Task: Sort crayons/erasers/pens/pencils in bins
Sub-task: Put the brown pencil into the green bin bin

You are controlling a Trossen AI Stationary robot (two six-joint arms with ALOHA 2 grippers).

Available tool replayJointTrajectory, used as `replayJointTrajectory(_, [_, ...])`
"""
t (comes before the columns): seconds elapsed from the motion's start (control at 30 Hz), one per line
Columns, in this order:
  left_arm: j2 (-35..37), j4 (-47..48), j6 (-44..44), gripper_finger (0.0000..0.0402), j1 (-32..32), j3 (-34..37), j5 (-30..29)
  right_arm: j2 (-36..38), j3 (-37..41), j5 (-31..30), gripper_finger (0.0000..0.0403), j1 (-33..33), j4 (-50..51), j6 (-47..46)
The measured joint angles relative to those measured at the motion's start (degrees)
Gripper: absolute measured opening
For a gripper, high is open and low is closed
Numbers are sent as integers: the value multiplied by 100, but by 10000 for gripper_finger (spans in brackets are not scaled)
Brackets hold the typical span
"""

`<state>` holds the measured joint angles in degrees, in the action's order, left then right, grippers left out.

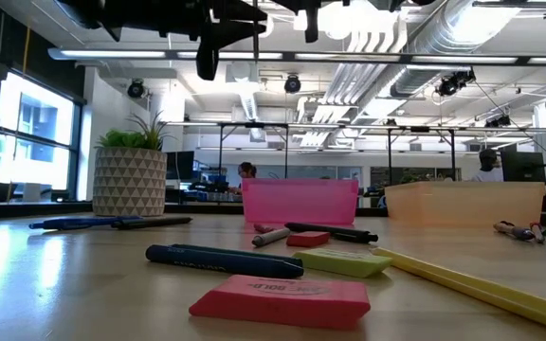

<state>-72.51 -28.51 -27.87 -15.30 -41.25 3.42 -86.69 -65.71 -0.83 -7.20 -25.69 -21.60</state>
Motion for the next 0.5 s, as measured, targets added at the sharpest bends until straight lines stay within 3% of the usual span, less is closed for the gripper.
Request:
replayJointTrajectory(0.17, [0,7,11,9,5,0,37,1,0,17,12,0,73,-54])
replayJointTrajectory(0.37, [0,136,-39,19,5,0,31,6,0,21,16,2,228,128])
replayJointTrajectory(0.5, [33,509,-108,12,5,0,-19,8,0,18,48,2,488,345])
